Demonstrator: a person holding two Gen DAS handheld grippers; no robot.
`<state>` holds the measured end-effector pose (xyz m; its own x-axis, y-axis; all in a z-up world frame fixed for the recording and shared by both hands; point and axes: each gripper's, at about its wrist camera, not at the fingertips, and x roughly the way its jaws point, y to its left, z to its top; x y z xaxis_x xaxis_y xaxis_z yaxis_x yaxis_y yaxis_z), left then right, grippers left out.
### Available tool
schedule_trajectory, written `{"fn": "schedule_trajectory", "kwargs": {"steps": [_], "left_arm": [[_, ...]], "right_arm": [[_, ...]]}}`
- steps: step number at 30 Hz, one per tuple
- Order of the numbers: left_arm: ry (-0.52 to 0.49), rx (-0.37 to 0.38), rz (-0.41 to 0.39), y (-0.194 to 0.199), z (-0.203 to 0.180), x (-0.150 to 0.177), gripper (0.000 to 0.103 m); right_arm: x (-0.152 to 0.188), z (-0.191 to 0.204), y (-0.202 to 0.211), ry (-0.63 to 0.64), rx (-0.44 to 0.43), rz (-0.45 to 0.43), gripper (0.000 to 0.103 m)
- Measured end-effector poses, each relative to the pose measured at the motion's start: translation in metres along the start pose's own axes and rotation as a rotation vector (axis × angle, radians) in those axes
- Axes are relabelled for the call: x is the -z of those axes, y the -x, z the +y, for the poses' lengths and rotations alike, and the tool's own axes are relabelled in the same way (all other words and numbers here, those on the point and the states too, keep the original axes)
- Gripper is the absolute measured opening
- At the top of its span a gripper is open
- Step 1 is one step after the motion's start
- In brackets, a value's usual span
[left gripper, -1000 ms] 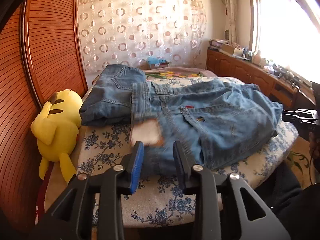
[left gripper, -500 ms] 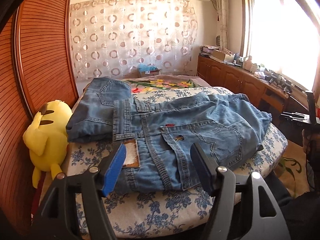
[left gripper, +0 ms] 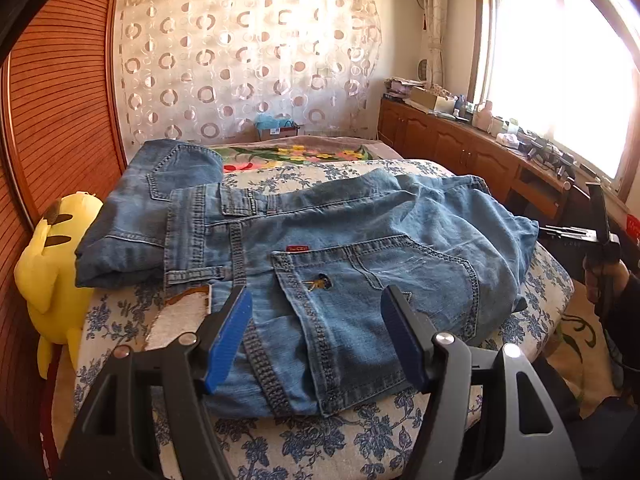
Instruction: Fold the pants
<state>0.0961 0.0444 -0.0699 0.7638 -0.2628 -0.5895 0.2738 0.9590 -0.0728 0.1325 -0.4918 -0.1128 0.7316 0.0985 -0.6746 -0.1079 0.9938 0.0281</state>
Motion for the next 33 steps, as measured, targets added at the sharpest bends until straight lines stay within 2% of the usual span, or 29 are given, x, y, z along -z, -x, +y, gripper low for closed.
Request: {"fn": "schedule_trajectory", "kwargs": {"steps": [9,10,13,15,20,22,26,29,33], "left_arm": [[-0.017,0.006,0.005,-0.005,-0.009,0.000,0.066],[-0.019,0.005,0.008,-0.005,-0.009,0.001,0.066],[-0.019,-0.006,0.010,-0.005,-0.008,0.002,0.066],[-0.013,-0.008,0.012,-0.007,-0.006,0.003,0.066],[-0.010,-0.011,0.010,-0.006,-0.005,0.004,0.066],[-0.010,-0.011,0.009,-0.006,-0.005,0.005,0.066],[-0.010,-0.004,0.016,-0.007,-0.005,0.007,0.066],[-0.016,0.002,0.023,-0.007,-0.009,0.008,0.066],[-0.026,0.009,0.020,-0.008,-0.016,0.007,0.066]], "right_arm": [[-0.018,-0.019,-0.024,-0.099,-0.075,0.058,0.038],[-0.019,-0.021,-0.024,-0.108,-0.083,0.059,0.021],[-0.025,-0.017,-0.018,-0.075,-0.075,0.035,0.010],[-0.031,-0.015,-0.005,-0.040,-0.035,-0.019,0.009],[-0.048,-0.008,0.034,0.038,0.039,-0.214,0.008],[-0.051,-0.008,0.043,0.042,0.057,-0.245,0.009],[-0.041,-0.014,0.031,0.025,0.113,-0.161,0.014],[-0.024,-0.020,0.020,-0.001,0.184,-0.084,0.029],[-0.006,-0.023,0.027,-0.032,0.138,-0.059,0.031]]}}
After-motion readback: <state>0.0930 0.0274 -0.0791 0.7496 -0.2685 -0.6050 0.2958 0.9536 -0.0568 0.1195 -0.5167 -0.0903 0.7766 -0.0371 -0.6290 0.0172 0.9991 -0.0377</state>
